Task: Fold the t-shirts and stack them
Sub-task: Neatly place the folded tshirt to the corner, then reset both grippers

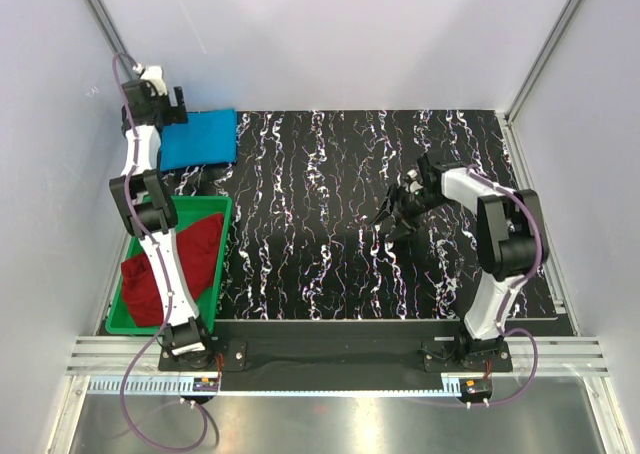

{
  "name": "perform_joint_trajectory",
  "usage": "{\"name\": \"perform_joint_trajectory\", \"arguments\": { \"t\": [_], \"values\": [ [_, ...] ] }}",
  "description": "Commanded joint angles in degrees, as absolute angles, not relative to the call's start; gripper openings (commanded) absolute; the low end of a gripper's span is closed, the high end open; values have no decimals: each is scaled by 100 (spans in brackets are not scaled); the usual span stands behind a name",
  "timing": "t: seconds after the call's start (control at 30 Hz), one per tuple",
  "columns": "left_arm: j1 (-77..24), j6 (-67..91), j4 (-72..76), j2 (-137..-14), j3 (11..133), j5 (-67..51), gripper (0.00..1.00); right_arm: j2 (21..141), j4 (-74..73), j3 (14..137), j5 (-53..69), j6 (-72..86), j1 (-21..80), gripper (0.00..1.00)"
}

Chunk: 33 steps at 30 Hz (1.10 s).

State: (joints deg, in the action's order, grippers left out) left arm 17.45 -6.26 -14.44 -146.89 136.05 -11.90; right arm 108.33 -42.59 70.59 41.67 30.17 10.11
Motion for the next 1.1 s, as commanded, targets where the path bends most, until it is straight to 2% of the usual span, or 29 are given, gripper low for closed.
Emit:
{"name": "perform_joint_trajectory", "arguments": {
  "t": [0.0,0.17,0.2,0.3,0.33,0.37,0.5,0.67,0.8,0.9,0.93,1.03,1.07],
  "values": [
    [1276,-370,-827,-13089,12513,-1151,99,9777,-3947,6699,4263,3111,1072,70],
    [660,430,-696,-11420,10674,-1723,99,8563,-3420,5504,4298,3480,1072,71],
    [381,500,-390,-11139,9800,-1810,99,8195,-3315,5328,4359,3541,1072,72],
    [-94,1166,-151,-10250,8458,-2133,99,7369,-3401,4696,4255,3656,1072,75],
    [-201,1404,-19,-10022,8098,-2179,99,7156,-3445,4598,4210,3708,1072,99],
    [-307,1667,209,-9497,7346,-2284,99,6937,-3498,4518,4166,3735,1064,100],
    [-964,3203,1177,-8264,5865,-2872,99,5594,-3455,3774,4008,4121,1063,100],
    [-1966,4445,1807,-6630,3979,-3111,99,4142,-3068,2735,3807,5219,1055,100],
    [-2285,6102,2608,-5040,2377,-3357,99,2878,-2350,1542,3937,6613,1055,100],
    [-2329,7088,2892,-3354,1093,-3436,99,1956,-2311,1022,3920,7092,1055,100],
    [-2329,7328,2865,-2435,803,-3437,99,1699,-2416,959,3876,7258,1055,100],
    [-2338,8417,2611,-787,-261,-3349,99,644,-3013,809,3736,7513,1046,100],
    [-2338,8646,2158,479,-559,-3314,99,398,-3145,774,3727,7584,1063,100]
  ]
}}
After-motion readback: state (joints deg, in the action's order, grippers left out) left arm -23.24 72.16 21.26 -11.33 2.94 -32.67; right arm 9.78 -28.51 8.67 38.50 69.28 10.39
